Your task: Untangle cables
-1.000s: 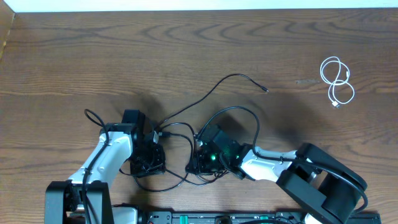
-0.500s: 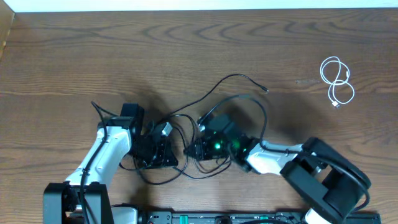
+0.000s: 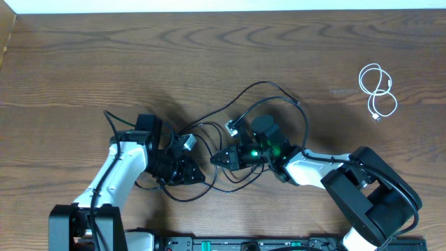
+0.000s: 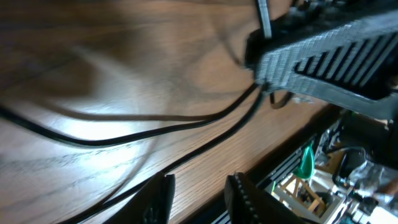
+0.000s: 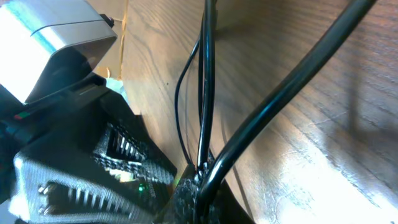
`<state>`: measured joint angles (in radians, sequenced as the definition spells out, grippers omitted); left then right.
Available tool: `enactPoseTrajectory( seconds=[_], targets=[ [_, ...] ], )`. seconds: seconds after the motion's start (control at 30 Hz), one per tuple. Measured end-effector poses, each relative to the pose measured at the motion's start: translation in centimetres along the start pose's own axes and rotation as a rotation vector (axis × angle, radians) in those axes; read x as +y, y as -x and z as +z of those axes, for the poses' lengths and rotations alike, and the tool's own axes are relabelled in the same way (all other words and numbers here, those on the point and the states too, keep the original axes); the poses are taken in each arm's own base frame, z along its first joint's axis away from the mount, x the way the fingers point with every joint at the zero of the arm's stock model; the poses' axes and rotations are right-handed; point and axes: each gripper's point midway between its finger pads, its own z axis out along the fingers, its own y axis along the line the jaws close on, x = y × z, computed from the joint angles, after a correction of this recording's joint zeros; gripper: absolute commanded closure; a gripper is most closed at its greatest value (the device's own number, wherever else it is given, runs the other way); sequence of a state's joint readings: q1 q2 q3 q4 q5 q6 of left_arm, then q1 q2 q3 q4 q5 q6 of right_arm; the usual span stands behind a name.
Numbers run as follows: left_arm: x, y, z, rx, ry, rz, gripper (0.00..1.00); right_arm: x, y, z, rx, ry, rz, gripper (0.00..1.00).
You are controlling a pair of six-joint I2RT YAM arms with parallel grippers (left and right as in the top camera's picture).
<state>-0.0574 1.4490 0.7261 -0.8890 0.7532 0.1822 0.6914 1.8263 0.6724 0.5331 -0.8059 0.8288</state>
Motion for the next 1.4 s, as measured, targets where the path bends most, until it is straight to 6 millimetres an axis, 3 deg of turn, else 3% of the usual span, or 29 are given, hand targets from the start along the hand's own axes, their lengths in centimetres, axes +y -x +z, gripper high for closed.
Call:
enactPoseTrajectory(
  seconds=[0.33,0.57,0.8,1.03,1.07,1.13,1.2,1.4],
  targets=[
    [-2.3,0.1,1.3,0.019,-0.044,0.115,0.59,2.5,0.9,-0.1,-0.017,0.101,-0.036,0.99],
    [-3.0,0.2,1.8,0.023,-0.048,0.163,0.57,3.1,1.0,-0.2,-0.016,0.126,0.008,0.99],
    [-3.0,0.8,1.9,0.0,-0.048,0.18,0.9,3.2,1.0,-0.2,-0.009,0.131,0.036,0.99],
    [-3.1,1.0,1.9,-0.004,-0.05,0.189,0.92,3.2,1.0,-0.2,-0.009,0.13,0.038,0.99],
    [-3.0,1.0,1.9,-0.004,-0.048,0.189,0.92,3.1,0.9,-0.2,-0.008,0.128,0.041,0.95],
    [-2.9,1.0,1.9,-0.004,-0.043,0.189,0.93,2.8,0.8,-0.2,-0.003,0.117,0.051,0.71],
    [-2.9,0.9,1.9,0.0,-0.041,0.181,0.93,2.2,0.5,-0.2,0.009,0.099,0.061,0.57],
    [-3.6,0.4,0.8,0.04,-0.035,0.143,0.93,0.1,0.3,-1.0,0.021,0.04,0.079,0.49]
  ],
)
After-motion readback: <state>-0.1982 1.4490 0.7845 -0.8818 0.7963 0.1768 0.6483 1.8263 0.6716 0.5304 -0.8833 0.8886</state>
